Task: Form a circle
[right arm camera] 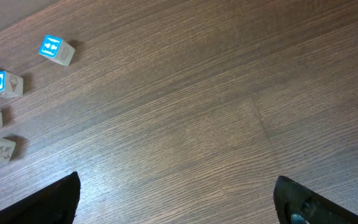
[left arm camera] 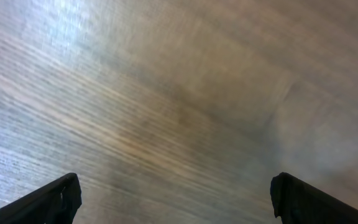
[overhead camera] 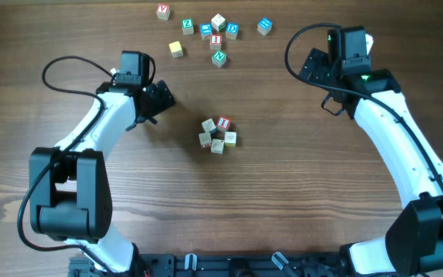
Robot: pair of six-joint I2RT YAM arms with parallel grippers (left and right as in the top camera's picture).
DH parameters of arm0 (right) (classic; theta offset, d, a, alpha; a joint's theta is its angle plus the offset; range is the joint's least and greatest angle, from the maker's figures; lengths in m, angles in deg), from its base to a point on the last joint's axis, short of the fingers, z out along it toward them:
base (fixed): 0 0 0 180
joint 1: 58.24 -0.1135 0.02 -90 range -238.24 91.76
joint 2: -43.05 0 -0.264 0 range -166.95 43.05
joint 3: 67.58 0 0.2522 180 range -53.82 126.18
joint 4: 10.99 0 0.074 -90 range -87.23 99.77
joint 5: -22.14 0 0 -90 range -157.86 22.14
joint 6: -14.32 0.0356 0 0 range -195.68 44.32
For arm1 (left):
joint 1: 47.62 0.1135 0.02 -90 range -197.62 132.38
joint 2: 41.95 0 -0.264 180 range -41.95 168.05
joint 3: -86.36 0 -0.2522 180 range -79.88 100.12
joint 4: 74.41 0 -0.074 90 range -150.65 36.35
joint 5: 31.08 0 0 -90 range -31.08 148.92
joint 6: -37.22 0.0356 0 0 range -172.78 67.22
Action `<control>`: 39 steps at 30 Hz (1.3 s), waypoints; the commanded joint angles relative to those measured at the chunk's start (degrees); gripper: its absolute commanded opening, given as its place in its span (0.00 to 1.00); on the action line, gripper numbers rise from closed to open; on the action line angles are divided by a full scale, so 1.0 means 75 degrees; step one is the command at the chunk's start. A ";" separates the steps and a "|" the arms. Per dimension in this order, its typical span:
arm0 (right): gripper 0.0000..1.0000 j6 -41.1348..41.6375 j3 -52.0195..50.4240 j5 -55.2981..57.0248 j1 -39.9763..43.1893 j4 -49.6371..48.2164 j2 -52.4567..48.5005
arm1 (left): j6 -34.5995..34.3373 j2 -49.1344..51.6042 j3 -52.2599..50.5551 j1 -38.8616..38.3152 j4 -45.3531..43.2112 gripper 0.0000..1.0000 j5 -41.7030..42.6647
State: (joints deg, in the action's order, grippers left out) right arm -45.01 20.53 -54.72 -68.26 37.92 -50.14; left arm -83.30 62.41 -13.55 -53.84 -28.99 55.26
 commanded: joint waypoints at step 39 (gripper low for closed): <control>1.00 -0.0087 0.0012 0.0105 -0.0003 -0.0017 -0.0026 | 0.0032 -0.7542 -0.8005 -0.1131 -0.5861 1.00 -0.0125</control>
State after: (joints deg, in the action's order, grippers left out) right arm -45.18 20.50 -54.72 -68.26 37.90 -50.14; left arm -83.13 11.48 -70.84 -63.41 -74.15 54.28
